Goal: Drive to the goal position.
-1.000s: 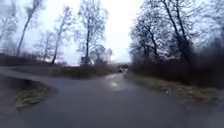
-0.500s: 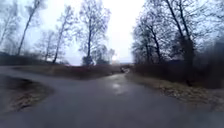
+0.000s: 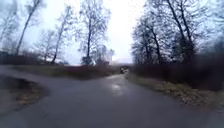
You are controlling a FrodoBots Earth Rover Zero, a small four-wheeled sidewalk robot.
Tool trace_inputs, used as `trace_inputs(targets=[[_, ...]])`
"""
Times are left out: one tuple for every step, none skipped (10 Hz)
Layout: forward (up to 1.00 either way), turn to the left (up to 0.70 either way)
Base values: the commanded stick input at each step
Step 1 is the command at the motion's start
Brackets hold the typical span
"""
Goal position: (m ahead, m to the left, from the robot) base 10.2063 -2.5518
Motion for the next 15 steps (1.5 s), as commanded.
trace_inputs(targets=[[0.70, 0.00], [0.70, 0.00], [0.70, 0.00], [0.70, 0.00], [0.70, 0.00], [0.70, 0.00], [0.70, 0.02], [0.70, 0.05], [0.70, 0.08], [0.70, 0.04], [0.70, 0.01], [0.70, 0.00], [0.70, 0.00], [0.70, 0.00], [0.70, 0.00]])
